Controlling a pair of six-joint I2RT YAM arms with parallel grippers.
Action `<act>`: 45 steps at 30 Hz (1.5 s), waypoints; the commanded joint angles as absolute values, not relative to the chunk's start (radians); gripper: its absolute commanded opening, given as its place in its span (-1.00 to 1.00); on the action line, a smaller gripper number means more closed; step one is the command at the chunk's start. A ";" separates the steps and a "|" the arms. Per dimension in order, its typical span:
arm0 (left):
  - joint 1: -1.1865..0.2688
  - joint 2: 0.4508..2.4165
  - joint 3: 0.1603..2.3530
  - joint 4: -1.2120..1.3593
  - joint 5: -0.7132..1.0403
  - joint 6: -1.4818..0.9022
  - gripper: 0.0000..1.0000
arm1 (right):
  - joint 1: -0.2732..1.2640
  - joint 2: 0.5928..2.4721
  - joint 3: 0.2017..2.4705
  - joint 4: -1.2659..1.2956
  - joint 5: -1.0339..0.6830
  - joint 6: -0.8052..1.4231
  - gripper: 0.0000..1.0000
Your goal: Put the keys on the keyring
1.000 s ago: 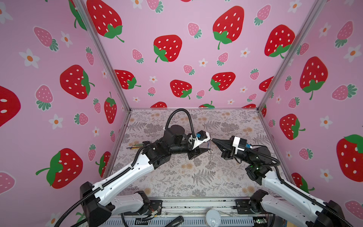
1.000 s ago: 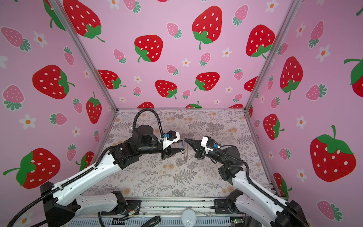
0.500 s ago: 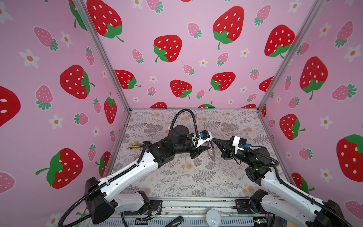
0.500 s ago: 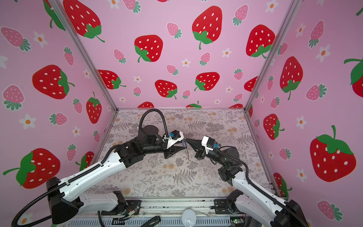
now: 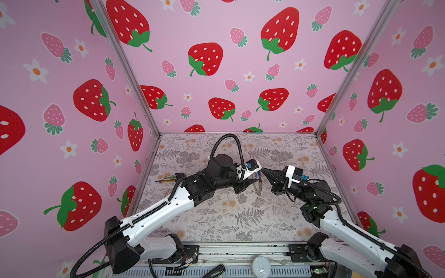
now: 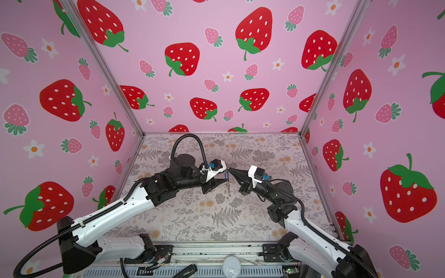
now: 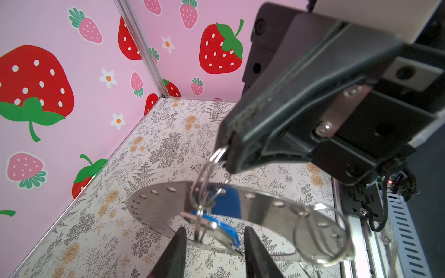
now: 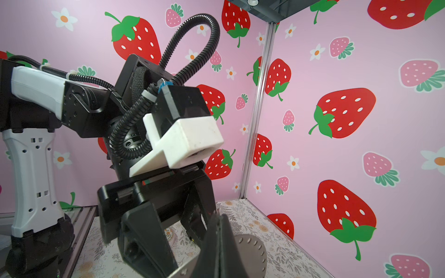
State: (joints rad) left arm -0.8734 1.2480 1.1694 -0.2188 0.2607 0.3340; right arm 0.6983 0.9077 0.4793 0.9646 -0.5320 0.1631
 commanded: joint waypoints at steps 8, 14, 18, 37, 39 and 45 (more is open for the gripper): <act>-0.878 1.238 1.225 -0.203 0.235 0.353 -0.32 | 0.704 0.903 0.468 1.039 -0.542 0.197 -1.00; -0.879 1.243 1.229 -0.222 0.218 0.361 -0.54 | 0.705 0.904 0.469 1.035 -0.534 0.196 -1.00; -0.882 1.247 1.235 -0.223 0.210 0.368 -0.70 | 0.706 0.904 0.470 1.044 -0.499 0.208 -1.00; -1.016 1.321 1.261 -0.195 -0.141 0.470 -1.00 | 0.729 0.949 0.451 1.163 -0.259 0.296 -1.00; -1.027 1.329 1.265 -0.199 -0.163 0.483 -1.00 | 0.729 0.950 0.450 1.166 -0.252 0.302 -1.00; -1.046 1.348 1.271 -0.210 -0.234 0.518 -1.00 | 0.729 0.944 0.439 1.177 -0.235 0.299 -1.00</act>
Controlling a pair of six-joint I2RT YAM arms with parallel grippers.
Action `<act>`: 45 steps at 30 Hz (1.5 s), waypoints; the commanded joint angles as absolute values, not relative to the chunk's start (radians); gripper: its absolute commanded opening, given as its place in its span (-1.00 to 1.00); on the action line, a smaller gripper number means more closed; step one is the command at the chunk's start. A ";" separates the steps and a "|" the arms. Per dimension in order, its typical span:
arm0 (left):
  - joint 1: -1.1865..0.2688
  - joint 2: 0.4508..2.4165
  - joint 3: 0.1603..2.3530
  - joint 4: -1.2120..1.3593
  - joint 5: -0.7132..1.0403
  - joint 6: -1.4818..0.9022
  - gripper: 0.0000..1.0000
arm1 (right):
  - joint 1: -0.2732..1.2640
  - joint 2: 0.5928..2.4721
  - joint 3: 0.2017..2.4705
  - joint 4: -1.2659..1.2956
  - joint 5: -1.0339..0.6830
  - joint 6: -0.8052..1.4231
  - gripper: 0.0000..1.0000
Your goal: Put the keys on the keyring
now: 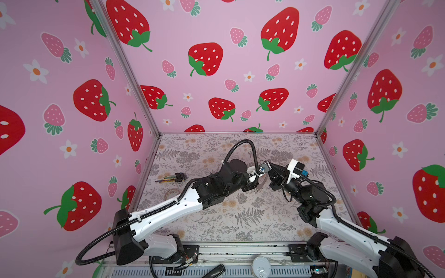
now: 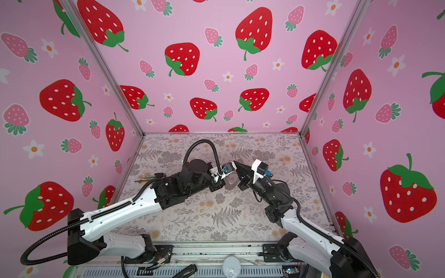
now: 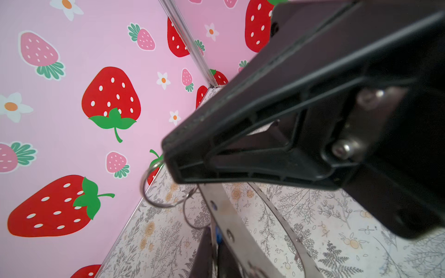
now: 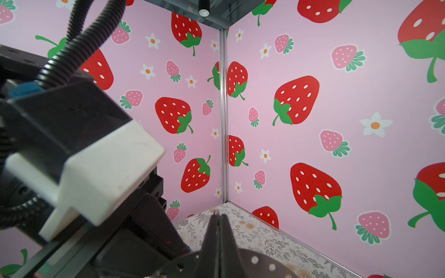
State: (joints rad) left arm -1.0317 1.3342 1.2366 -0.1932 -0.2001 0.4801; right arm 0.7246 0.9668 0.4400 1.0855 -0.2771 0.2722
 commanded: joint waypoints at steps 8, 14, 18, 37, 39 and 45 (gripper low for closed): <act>-1.046 1.325 1.250 -0.184 -0.268 0.538 -0.22 | 0.729 0.943 0.439 1.181 -0.320 0.295 -1.00; -1.009 1.226 1.180 -0.136 -0.175 0.524 0.00 | 0.729 0.949 0.437 1.204 -0.404 0.284 -1.00; -0.932 1.127 1.134 -0.122 0.002 0.471 -0.01 | 0.727 0.956 0.439 1.200 -0.458 0.269 -1.00; -0.798 1.172 1.233 -0.213 0.518 0.385 -0.37 | 0.727 0.992 0.461 1.240 -0.602 0.307 -1.00; -0.798 1.175 1.236 -0.219 0.521 0.389 -0.43 | 0.727 0.996 0.460 1.241 -0.603 0.307 -1.00; -0.798 1.184 1.241 -0.221 0.523 0.395 -0.62 | 0.726 1.004 0.461 1.248 -0.622 0.310 -1.00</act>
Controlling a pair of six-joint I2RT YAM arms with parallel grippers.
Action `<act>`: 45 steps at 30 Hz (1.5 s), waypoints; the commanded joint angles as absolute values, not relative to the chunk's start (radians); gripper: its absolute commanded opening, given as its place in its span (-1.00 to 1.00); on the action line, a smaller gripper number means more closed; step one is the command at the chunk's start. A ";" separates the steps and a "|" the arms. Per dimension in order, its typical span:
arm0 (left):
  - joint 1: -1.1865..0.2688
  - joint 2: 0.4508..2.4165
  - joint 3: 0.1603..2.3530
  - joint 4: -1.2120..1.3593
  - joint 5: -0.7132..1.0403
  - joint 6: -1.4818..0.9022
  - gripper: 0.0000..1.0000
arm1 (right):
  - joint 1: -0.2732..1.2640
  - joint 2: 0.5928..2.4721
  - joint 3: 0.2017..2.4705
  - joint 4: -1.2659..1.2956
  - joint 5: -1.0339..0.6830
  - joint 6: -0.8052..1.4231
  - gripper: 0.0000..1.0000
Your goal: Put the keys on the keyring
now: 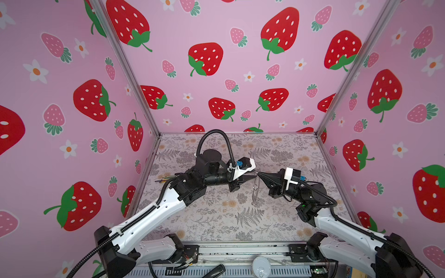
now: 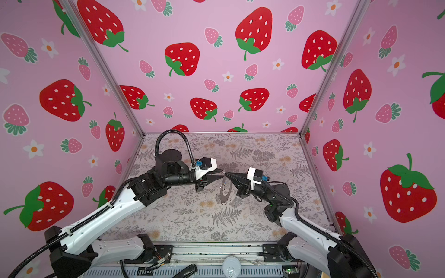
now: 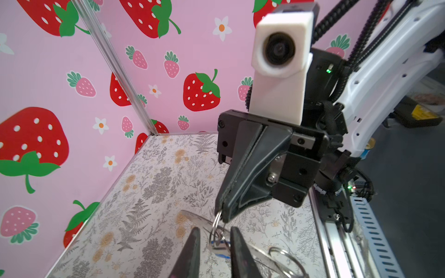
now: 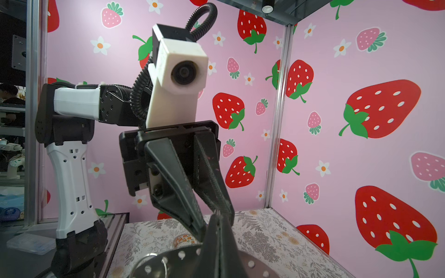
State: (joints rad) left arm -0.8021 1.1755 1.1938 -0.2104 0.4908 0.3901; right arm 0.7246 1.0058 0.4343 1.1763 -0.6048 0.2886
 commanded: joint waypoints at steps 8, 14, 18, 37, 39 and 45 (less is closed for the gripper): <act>-0.797 1.216 1.294 -0.308 0.537 0.437 -1.00 | 0.727 0.998 0.458 1.243 -0.620 0.301 -1.00; -0.798 1.289 1.494 -0.614 0.469 0.543 -1.00 | 0.726 0.890 0.517 0.892 -0.575 0.043 -0.59; -0.808 1.362 1.647 -0.835 0.431 0.616 -1.00 | 0.726 0.839 0.547 0.746 -0.589 -0.073 -0.57; -0.888 1.459 1.841 -1.044 0.371 0.757 -1.00 | 0.726 0.896 0.568 0.770 -0.736 -0.031 -0.59; -0.891 1.460 1.847 -1.045 0.370 0.762 -1.00 | 0.726 0.903 0.570 0.770 -0.743 -0.028 -0.60; -0.893 1.456 1.853 -1.037 0.376 0.780 -1.00 | 0.725 0.937 0.581 0.745 -0.772 -0.028 -0.70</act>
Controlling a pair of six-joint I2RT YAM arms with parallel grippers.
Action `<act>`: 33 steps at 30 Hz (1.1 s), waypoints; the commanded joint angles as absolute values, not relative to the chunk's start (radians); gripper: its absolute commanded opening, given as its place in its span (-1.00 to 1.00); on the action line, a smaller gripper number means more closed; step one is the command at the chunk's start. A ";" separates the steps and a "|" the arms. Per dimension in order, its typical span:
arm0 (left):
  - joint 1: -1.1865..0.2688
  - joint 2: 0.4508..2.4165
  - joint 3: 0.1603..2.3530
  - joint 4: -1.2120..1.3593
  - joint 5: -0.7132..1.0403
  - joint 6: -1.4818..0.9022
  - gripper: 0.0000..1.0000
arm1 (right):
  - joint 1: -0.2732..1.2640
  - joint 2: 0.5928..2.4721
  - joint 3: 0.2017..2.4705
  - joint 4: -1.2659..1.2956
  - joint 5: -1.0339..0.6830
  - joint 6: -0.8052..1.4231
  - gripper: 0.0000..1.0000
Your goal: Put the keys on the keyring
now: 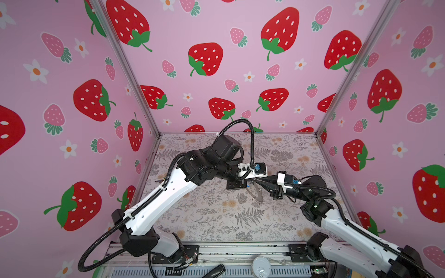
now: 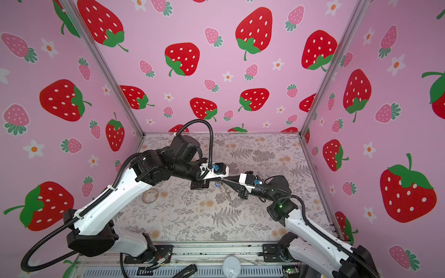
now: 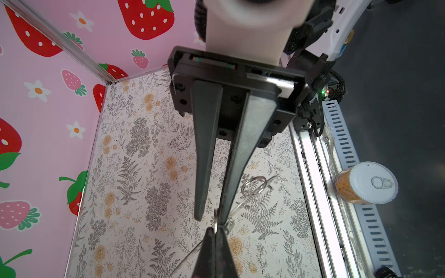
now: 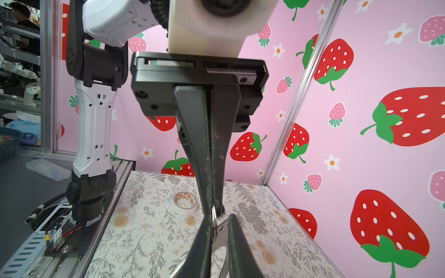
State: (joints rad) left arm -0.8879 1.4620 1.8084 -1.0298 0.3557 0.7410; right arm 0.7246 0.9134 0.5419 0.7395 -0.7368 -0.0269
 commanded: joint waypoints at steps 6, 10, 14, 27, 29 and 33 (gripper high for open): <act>-0.896 1.456 1.841 -1.034 0.394 0.792 -1.00 | 0.724 0.947 0.597 0.742 -0.793 -0.029 -0.89; -0.897 1.454 1.830 -1.020 0.372 0.785 -1.00 | 0.724 0.946 0.599 0.742 -0.796 -0.028 -1.00; -0.882 1.386 1.709 -0.868 0.252 0.729 0.05 | 0.724 0.934 0.575 0.794 -0.760 0.000 -1.00; -0.782 1.174 1.267 -0.408 0.494 0.396 0.04 | 0.724 0.941 0.542 0.944 -0.720 0.088 -1.00; -0.782 1.174 1.243 -0.378 0.532 0.374 0.05 | 0.724 0.946 0.544 0.951 -0.726 0.096 -1.00; -0.781 1.195 1.233 -0.359 0.559 0.348 0.05 | 0.723 0.950 0.542 0.968 -0.731 0.107 -1.00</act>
State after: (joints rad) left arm -0.7815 1.1893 1.2324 -0.4355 0.4885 0.3950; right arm 0.7238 0.9504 0.5488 0.8902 -0.7303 0.0807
